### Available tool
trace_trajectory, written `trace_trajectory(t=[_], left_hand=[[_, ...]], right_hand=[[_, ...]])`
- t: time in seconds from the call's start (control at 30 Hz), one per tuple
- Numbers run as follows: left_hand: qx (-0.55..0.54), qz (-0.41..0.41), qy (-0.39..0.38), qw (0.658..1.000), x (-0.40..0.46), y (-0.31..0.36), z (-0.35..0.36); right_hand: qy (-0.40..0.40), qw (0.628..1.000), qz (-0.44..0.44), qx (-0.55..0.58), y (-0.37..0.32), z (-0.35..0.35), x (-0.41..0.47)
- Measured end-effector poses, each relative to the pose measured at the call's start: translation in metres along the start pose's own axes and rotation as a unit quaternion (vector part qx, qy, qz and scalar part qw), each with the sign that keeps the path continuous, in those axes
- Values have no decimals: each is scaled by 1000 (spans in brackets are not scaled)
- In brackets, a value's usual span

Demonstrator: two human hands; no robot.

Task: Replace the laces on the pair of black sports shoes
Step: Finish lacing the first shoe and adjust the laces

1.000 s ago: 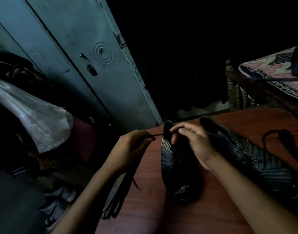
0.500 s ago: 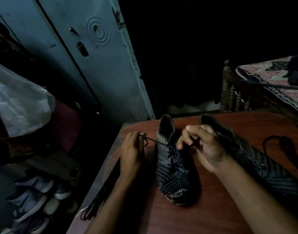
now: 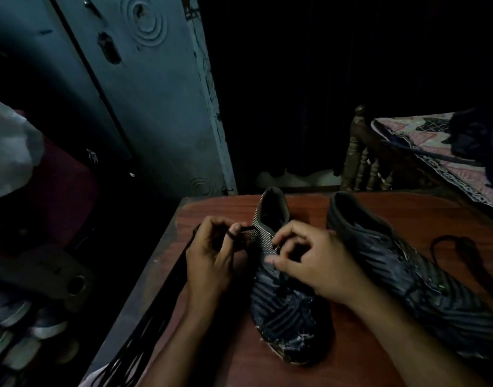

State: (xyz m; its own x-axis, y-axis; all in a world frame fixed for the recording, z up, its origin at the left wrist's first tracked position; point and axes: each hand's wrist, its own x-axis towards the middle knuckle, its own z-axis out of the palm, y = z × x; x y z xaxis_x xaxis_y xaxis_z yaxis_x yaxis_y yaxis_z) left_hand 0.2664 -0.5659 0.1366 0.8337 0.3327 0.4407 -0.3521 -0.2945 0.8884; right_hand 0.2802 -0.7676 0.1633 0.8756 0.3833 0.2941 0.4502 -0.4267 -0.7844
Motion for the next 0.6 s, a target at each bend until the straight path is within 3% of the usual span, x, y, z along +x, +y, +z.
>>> trace_trajectory(t=[0.1, 0.33, 0.6], left_hand=[[-65, 0, -26, 998, -6, 14, 5], [-168, -29, -80, 982, -3, 16, 0], [-174, -24, -142, 974, -9, 20, 5]], right_hand=[[-33, 998, -38, -38, -2, 4, -2], [176, 982, -65, 22, 16, 6, 5], [139, 984, -111, -29, 18, 8, 7]])
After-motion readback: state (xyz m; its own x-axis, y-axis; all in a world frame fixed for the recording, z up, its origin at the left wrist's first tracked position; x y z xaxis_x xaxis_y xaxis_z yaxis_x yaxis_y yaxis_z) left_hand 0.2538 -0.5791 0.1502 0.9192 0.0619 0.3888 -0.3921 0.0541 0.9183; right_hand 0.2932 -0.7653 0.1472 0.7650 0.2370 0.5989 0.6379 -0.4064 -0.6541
